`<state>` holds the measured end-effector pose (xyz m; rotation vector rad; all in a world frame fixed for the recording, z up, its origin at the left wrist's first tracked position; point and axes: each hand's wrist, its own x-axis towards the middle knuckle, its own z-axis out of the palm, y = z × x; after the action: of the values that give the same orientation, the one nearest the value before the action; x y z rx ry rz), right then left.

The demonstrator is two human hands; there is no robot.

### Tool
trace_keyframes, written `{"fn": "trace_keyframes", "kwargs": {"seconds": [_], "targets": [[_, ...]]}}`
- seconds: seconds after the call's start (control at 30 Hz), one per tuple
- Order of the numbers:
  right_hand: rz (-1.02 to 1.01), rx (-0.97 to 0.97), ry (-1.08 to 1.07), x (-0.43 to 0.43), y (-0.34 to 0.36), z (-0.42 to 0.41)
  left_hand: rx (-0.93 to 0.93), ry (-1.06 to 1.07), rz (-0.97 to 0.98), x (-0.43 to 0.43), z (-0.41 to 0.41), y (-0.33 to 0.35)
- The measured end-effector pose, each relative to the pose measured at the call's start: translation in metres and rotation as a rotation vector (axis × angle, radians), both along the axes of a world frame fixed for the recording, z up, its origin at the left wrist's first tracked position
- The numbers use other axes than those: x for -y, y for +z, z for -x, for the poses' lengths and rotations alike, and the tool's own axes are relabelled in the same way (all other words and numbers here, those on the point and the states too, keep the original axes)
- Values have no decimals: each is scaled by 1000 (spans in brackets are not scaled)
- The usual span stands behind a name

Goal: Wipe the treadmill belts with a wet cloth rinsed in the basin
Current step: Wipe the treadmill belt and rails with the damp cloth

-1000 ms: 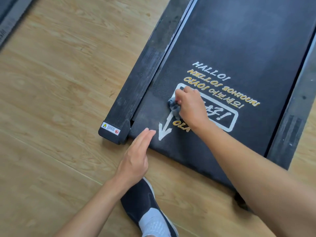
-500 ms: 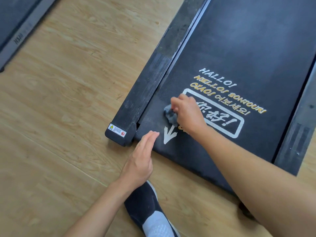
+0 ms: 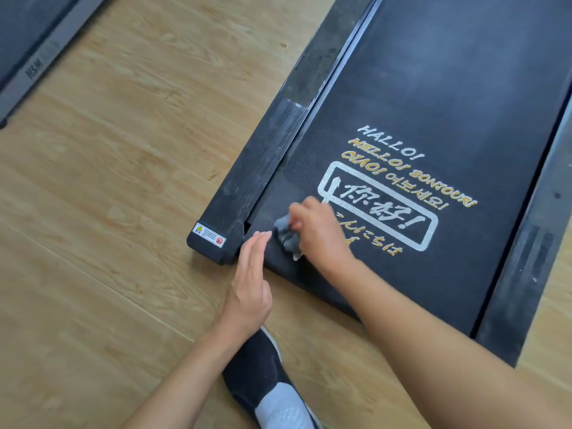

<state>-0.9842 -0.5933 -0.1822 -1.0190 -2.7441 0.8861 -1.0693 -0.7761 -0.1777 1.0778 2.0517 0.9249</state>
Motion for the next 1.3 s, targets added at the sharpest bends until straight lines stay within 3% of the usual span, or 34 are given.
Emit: {"fn": "trace_keyframes", "kwargs": {"seconds": [0.13,0.27,0.5,0.67,0.8,0.9,1.13,1.2,1.3], "targets": [[-15,5,-252,-58,-5,20,-1,-13,62,2,-2,1],[-36,-71,-307,-57,-5,19,-12,-50,96,0,0,2],[117,-7,-92,74,6,-41,44,-106,153,-1,6,7],[105,-59,70,38,14,-40,33,-119,148,-2,9,11],[-59,-18,-226,-50,-10,-13,20,-92,167,-5,12,22],[-69,23,-341,-57,-6,0,-8,-36,163,-7,18,26],[38,-4,154,64,10,-26,-18,105,62,-10,37,19],[18,25,165,34,4,-20,-50,106,49,-11,39,20],[-73,11,5,-33,0,12,-78,91,33,-11,40,18]]}}
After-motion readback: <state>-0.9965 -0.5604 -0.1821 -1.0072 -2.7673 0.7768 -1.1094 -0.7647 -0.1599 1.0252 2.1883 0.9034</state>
